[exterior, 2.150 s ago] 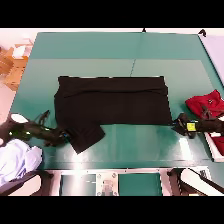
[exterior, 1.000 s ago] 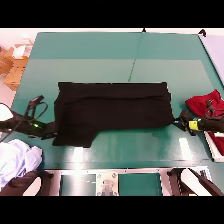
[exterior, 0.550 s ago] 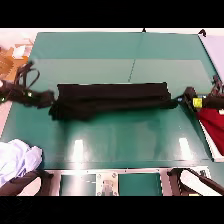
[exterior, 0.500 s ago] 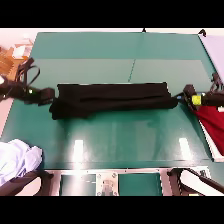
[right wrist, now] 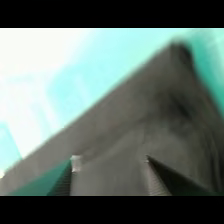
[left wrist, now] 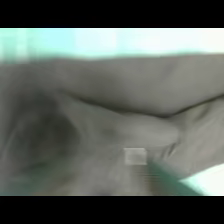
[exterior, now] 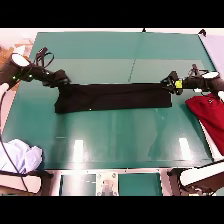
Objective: Fold the shirts.
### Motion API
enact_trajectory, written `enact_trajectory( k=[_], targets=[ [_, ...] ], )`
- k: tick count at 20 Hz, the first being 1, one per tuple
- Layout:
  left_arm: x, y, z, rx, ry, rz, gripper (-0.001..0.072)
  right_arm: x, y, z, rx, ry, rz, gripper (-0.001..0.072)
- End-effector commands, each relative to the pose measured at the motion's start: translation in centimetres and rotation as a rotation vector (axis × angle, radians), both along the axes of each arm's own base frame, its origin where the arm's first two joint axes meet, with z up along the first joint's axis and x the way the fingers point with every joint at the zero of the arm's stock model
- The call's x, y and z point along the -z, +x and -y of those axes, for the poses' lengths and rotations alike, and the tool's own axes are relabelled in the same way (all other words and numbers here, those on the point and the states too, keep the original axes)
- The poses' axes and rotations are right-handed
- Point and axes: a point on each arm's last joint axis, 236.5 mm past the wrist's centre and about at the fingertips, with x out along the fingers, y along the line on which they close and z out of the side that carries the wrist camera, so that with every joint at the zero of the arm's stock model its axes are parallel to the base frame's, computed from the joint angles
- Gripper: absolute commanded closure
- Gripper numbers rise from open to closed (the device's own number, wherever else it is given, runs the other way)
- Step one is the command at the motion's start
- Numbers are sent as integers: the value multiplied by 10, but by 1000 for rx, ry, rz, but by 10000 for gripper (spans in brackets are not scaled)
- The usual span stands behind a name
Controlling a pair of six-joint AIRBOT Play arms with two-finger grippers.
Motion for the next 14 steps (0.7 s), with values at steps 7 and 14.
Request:
enact_trajectory(
  k=[7, 14],
  targets=[
    [-47, 27, -8, 35, -53, 66, 105, 13, -39, 72, -290, -105, -111, 166],
    [-54, 14, 48, 131, -126, 53, 239, 63, -61, 20, -470, 52, -196, 168]
  ],
)
